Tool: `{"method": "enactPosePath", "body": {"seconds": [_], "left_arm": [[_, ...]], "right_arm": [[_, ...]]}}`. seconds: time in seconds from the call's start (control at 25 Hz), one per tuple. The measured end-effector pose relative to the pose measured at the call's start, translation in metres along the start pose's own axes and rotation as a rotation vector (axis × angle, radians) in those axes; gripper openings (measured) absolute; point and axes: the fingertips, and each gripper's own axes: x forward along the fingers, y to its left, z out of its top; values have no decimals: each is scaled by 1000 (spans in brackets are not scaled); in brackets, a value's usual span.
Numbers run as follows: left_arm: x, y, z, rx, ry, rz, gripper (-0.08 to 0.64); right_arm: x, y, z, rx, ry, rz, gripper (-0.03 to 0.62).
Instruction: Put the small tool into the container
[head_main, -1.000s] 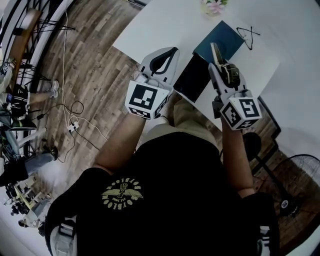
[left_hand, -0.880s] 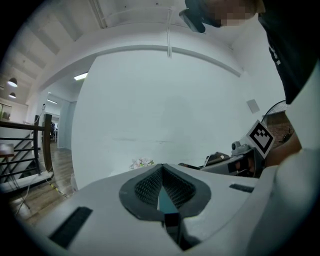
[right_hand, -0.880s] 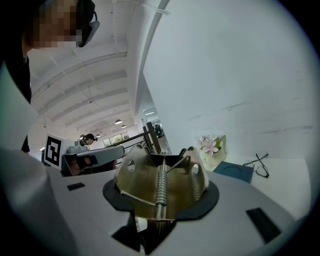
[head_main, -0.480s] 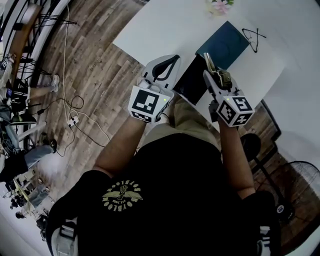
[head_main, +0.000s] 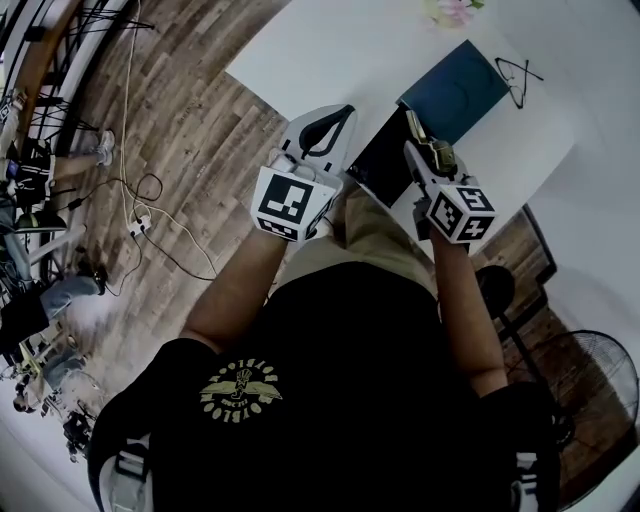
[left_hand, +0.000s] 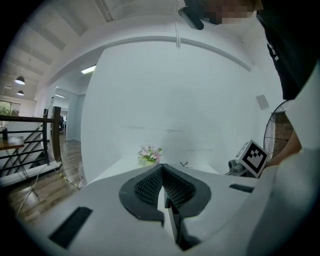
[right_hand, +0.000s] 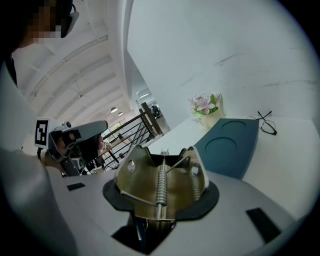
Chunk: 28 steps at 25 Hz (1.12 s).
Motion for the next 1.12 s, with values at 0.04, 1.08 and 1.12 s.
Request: {"method": "enactPosePath", "body": {"seconds": [0.04,1.08,1.12], "left_arm": [[-1,1,-1,-2,3,1,8],[-25,7,-10,9,34,26,7],[-27,8,-11,11,37,27,6]], "right_arm": [[2,-1,-4,0,11,-4,165],[45,-23,-88,-121,340,-160,170],[46,-24,-90,-131,350,-169,172]]}}
